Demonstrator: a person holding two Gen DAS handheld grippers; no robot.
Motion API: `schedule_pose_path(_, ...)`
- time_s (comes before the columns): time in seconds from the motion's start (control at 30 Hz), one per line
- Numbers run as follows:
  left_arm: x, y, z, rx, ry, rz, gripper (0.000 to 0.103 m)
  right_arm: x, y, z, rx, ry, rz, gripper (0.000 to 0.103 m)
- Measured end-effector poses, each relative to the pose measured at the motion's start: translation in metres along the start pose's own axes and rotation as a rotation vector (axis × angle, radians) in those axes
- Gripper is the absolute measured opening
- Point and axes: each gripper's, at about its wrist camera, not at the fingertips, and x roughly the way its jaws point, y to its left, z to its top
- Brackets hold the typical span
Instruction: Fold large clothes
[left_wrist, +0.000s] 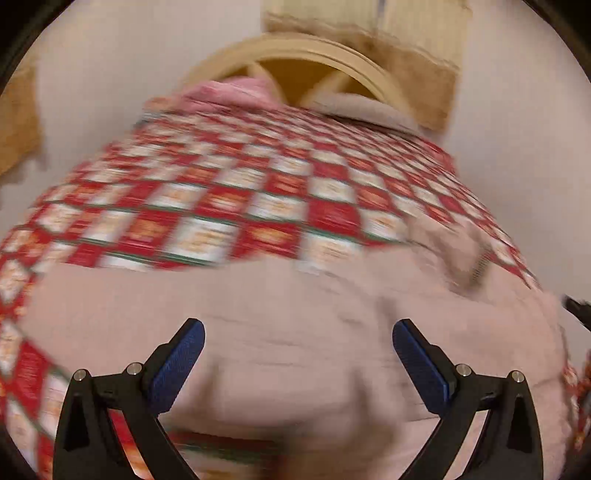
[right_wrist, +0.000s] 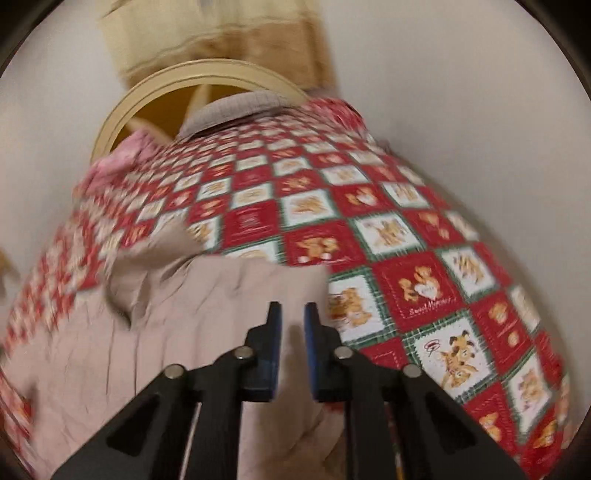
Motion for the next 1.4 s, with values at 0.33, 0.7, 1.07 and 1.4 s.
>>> schedule_pose_path(0.33, 0.080, -0.084, -0.045, 0.179, 0.114, 0.128, 0.102, 0.102, -0.002, -0.017, -0.039, 0.126, -0.079, 0.010)
schedule_pose_path(0.7, 0.082, -0.080, -0.052, 0.155, 0.095, 0.103, 0.102, -0.018, -0.031, -0.035, -0.068, 0.044, 0.061, 0.020)
schedule_pose_path(1.07, 0.082, -0.077, -0.052, 0.137, 0.098, 0.082, 0.102, -0.006, -0.020, -0.069, -0.026, 0.176, -0.118, 0.027)
schedule_pose_path(1.4, 0.043, -0.055, -0.054, 0.131, 0.095, 0.026, 0.102, 0.002, 0.120, -0.111, -0.131, 0.091, 0.041, 0.041)
